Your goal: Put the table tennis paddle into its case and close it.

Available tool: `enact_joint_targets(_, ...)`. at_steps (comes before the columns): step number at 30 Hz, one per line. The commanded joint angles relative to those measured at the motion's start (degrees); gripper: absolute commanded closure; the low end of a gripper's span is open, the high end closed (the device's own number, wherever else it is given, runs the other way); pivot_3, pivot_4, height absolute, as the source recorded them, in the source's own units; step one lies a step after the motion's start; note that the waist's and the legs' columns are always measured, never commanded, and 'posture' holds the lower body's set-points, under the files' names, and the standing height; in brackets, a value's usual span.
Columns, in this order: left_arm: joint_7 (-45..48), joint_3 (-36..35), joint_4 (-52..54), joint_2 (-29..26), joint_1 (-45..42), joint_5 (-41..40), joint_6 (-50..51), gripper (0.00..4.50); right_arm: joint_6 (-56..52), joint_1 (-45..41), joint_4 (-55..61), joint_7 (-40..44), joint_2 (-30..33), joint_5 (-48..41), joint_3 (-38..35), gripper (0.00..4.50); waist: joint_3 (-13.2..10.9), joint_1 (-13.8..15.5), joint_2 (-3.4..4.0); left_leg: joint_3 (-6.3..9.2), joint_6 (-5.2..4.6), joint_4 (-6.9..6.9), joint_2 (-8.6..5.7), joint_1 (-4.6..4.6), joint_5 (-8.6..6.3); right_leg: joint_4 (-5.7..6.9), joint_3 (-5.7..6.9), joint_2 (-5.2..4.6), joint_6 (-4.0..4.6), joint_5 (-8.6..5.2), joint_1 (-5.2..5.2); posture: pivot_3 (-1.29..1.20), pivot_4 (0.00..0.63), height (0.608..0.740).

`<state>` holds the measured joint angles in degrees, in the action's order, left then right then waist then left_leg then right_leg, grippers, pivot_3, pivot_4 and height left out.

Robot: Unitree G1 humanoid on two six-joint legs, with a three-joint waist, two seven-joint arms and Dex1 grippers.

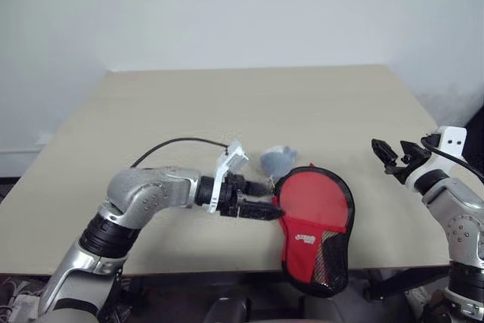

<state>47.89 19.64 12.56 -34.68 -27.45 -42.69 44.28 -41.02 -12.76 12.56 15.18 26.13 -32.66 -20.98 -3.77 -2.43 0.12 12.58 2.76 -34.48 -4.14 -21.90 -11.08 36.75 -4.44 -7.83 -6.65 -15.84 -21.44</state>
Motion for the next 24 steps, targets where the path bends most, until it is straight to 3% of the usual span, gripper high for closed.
enact_joint_targets(1, 1.3, 4.1, -3.4, 4.8, 1.0, 10.9, -12.8, 0.03, 2.0, -2.5, -0.2, 0.6, 0.2, 0.8, 0.6, 0.20, 0.0, 0.0, -0.02, -0.04, -0.03, 0.00, 0.00, 0.00, -0.02, 0.00, -0.04, 0.00, -0.02, 0.01, -0.01, 0.00, 0.000, 0.740)
enact_joint_targets(6, 2.1, 5.9, -8.9, 10.8, 3.2, 16.8, -17.7, 0.03, 2.4, -4.0, -1.4, 0.8, 0.2, 1.3, 1.3, 0.20, 0.0, -0.2, -0.03, -0.06, -0.08, -0.06, 0.00, -0.01, -0.03, -0.01, -0.11, 0.02, -0.15, 0.09, -0.02, 0.00, 0.000, 0.740)
enact_joint_targets(13, 5.9, 6.3, -15.8, 13.1, 5.8, 22.6, -23.9, 0.03, 3.2, -5.5, -3.0, 1.4, -0.2, 1.8, 2.3, 0.20, 0.0, -0.2, -0.02, -0.23, -0.15, -0.10, 0.00, 0.10, -0.06, 0.03, -0.30, 0.03, -0.24, 0.13, 0.02, 0.00, 0.000, 0.740)
enact_joint_targets(18, 5.7, 9.1, -20.7, 13.4, 6.9, 30.8, -31.6, 0.03, 3.7, -6.5, -4.0, 1.6, -0.6, 2.3, 2.6, 0.20, 0.0, -0.2, -0.05, -0.31, -0.19, -0.14, 0.01, 0.16, -0.09, 0.02, -0.38, 0.03, -0.29, 0.16, 0.08, 0.00, 0.000, 0.740)
enact_joint_targets(24, 6.6, 9.2, -20.7, 14.3, 7.3, 31.7, -26.3, 0.03, 3.8, -9.1, -5.5, 3.1, -1.3, 1.9, 4.6, 0.20, 0.0, -0.2, -0.02, -0.47, -0.25, -0.18, 0.00, 0.26, -0.12, 0.02, -0.55, 0.02, -0.35, 0.19, 0.13, 0.00, 0.000, 0.740)
